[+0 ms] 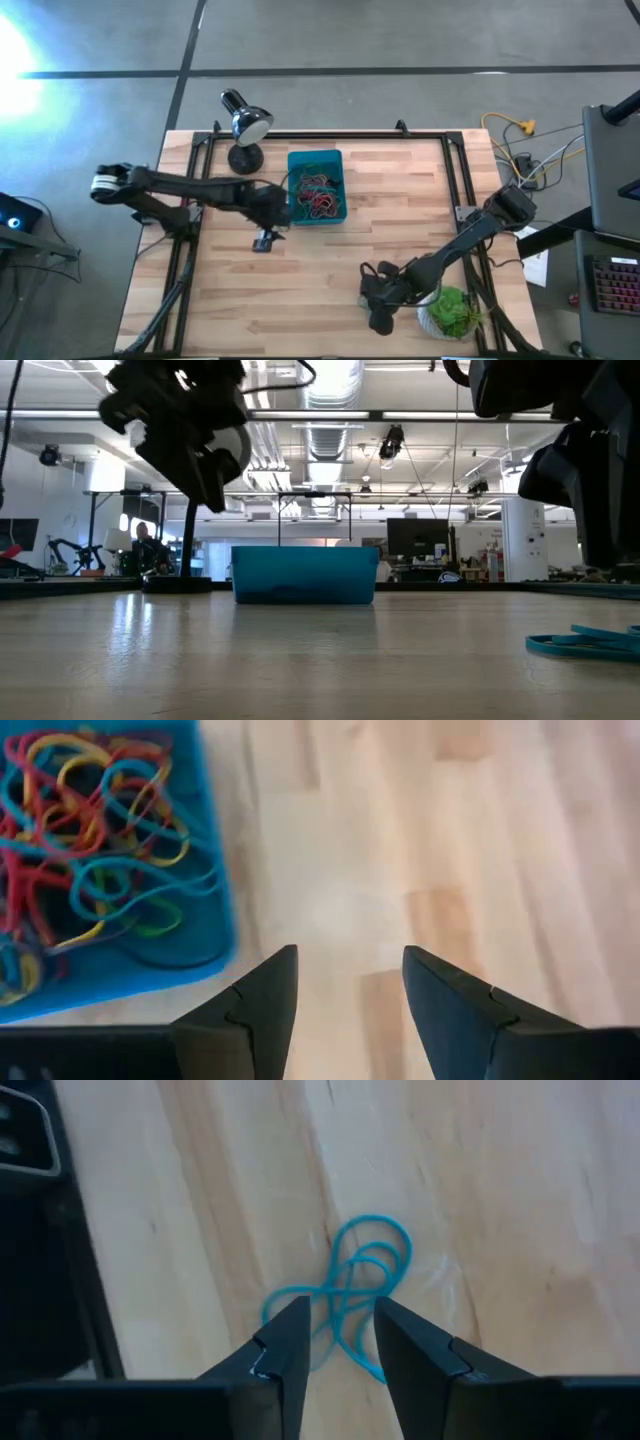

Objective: Pick and place rubber bands into bin
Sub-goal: Put the blue rubber band into the blue bin

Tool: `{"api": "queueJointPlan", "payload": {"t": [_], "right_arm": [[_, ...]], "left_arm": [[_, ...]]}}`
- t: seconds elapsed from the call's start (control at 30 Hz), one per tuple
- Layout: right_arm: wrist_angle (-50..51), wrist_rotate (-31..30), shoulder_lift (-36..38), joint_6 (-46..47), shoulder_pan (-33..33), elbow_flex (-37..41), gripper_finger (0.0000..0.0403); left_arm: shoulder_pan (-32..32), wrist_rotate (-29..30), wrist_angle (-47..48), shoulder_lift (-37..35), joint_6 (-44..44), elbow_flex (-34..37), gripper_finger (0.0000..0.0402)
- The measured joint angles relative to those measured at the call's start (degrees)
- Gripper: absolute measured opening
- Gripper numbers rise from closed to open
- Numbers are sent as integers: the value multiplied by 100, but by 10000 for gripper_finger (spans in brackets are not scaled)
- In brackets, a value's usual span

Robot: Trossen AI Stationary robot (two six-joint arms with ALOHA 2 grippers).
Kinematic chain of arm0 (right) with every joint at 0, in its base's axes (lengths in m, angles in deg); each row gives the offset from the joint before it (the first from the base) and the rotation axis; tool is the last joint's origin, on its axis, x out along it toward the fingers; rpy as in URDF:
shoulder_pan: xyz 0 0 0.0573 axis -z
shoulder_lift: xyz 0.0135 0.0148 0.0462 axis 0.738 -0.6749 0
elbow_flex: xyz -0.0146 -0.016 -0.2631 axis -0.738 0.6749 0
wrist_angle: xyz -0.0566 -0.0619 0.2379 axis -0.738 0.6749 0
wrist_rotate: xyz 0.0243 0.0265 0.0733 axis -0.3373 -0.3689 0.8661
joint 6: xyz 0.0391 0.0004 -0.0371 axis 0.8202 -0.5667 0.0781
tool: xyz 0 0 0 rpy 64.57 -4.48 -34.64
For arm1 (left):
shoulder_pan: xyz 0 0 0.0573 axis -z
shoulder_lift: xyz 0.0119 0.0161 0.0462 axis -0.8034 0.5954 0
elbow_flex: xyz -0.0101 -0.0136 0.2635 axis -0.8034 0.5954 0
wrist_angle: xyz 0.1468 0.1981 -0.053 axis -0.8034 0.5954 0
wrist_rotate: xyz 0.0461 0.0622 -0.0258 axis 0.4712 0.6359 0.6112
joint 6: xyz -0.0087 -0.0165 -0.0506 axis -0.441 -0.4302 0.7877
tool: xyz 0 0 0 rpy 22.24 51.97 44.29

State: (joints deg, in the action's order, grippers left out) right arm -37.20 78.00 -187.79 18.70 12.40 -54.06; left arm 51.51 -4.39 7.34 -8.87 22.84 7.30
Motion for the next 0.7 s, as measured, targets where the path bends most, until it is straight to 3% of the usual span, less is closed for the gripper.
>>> {"api": "queueJointPlan", "payload": {"t": [0.13,0.4,0.7], "right_arm": [[-111,-262,0,104,-75,14,124],[-539,-609,-2,184,-246,235,153],[-1133,-915,-9,180,-323,668,154]], "left_arm": [[349,102,-889,-637,196,593,166],[1114,845,-2633,-1778,453,1859,166],[1792,1547,-4107,-2463,468,2905,166]]}}
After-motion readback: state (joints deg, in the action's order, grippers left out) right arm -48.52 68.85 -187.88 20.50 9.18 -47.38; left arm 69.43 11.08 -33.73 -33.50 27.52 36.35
